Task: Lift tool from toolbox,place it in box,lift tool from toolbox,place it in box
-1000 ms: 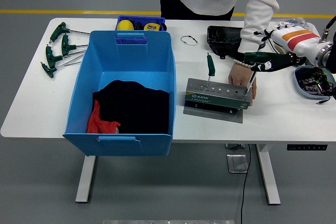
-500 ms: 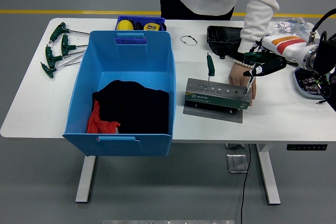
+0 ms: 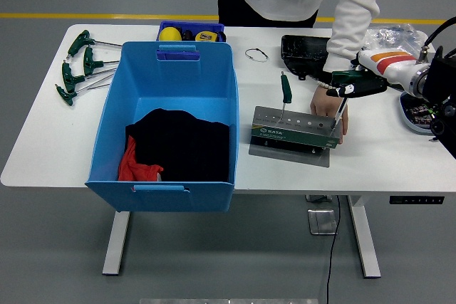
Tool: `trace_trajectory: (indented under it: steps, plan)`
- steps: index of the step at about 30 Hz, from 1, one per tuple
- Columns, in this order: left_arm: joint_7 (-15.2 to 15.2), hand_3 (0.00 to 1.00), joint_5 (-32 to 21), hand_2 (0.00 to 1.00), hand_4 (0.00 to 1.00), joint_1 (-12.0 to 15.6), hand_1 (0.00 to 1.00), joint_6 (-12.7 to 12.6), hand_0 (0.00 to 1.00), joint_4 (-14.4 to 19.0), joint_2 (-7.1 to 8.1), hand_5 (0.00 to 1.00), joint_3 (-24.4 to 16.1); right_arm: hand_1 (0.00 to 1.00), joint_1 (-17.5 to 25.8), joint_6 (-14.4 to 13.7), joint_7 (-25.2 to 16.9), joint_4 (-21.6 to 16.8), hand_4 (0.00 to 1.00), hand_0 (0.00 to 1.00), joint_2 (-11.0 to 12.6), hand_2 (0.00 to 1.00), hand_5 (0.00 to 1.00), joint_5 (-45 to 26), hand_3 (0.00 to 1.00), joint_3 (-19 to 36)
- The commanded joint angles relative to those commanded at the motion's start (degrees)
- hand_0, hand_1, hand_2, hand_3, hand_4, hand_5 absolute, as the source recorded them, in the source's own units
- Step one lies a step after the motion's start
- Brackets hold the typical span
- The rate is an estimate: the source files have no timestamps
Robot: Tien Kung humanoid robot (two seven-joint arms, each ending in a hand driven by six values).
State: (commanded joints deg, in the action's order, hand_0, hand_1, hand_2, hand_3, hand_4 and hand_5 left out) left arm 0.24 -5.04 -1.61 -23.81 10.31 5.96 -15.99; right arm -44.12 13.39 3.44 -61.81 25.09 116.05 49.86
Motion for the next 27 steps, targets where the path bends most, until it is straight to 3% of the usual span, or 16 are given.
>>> trace_trajectory:
  steps: [10, 11, 15, 16, 17, 21, 22, 23, 27]
  plan:
    - [0.02, 0.699, 0.68, 0.545, 0.726, 0.0, 0.523, -0.02, 0.515, 0.0, 0.04, 0.67, -0.58, 0.328, 0.36, -0.75, 0.55, -0.12, 0.998, 0.372, 0.04, 0.3, 0.998, 0.21, 0.346, -0.64]
    - [0.0, 0.697, 0.64, 0.543, 0.726, 0.01, 0.522, -0.02, 0.513, 0.0, 0.04, 0.672, -0.57, 0.272, 0.37, -0.83, 0.57, -0.05, 0.998, 0.325, 0.0, 0.249, 0.998, 0.36, 0.272, -0.71]
    - [-0.11, 0.697, 0.22, 0.543, 0.726, 0.01, 0.522, 0.01, 0.513, 0.0, 0.05, 0.672, -0.21, 0.272, 0.49, -1.42, 0.82, 0.38, 0.998, 0.325, -0.25, 0.249, 0.998, 1.04, 0.272, -0.9]
    - [-0.1, 0.697, 0.27, 0.543, 0.726, 0.0, 0.522, 0.01, 0.513, 0.0, 0.04, 0.672, -0.29, 0.272, 0.47, -1.77, 0.85, 0.51, 0.998, 0.325, -0.36, 0.249, 0.998, 1.26, 0.272, -1.02]
    - [-0.07, 0.698, 0.38, 0.542, 0.726, -0.03, 0.521, -0.02, 0.513, 0.0, 0.03, 0.671, -0.35, 0.205, 0.44, -2.54, 0.76, 0.61, 0.998, 0.276, -0.44, 0.205, 0.998, 1.56, 0.223, -1.18]
    - [-0.08, 0.698, 0.25, 0.542, 0.726, -0.12, 0.521, 0.02, 0.513, 0.0, 0.07, 0.671, -0.11, 0.205, 0.37, -5.46, 0.16, 0.77, 0.998, 0.276, -0.56, 0.205, 0.998, 2.52, 0.223, -1.54]
    - [-0.07, 0.698, 0.28, 0.542, 0.726, -0.14, 0.521, 0.01, 0.513, 0.0, 0.08, 0.671, -0.14, 0.205, 0.33, -5.72, 0.05, 0.86, 0.998, 0.276, -0.56, 0.205, 0.998, 2.56, 0.223, -1.62]
    - [-0.09, 0.698, 0.16, 0.541, 0.725, -0.15, 0.52, 0.01, 0.513, 0.0, 0.09, 0.67, -0.05, 0.132, 0.31, -5.81, 0.02, 0.91, 0.998, 0.227, -0.53, 0.146, 0.998, 2.54, 0.175, -1.7]
    - [-0.14, 0.698, 0.28, 0.541, 0.725, -0.11, 0.52, -0.05, 0.513, 0.0, 0.06, 0.67, -0.45, 0.132, 0.35, -5.68, 0.15, 0.95, 0.998, 0.227, -0.4, 0.146, 0.998, 2.4, 0.175, -2.09]
